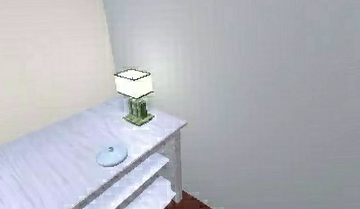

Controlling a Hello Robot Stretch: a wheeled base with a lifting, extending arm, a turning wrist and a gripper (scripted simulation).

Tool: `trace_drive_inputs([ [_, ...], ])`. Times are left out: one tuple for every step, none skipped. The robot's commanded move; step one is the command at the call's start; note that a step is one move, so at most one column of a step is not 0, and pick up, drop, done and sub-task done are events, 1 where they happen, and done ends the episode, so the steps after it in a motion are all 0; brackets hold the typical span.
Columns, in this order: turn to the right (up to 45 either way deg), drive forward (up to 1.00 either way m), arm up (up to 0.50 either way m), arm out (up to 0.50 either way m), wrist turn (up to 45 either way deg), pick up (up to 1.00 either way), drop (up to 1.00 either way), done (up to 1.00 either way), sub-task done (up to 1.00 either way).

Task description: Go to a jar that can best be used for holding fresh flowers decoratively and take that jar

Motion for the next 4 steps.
trace_drive_inputs([
  [-45.0, 0.0, 0.0, 0.0, 0.0, 0.0, 0.0, 0.0, 0.0],
  [-45.0, 0.0, 0.0, 0.0, 0.0, 0.0, 0.0, 0.0, 0.0],
  [-21.0, 0.0, 0.0, 0.0, 0.0, 0.0, 0.0, 0.0, 0.0],
  [0.0, 0.0, 0.5, 0.0, 0.0, 0.0, 0.0, 0.0, 0.0],
])
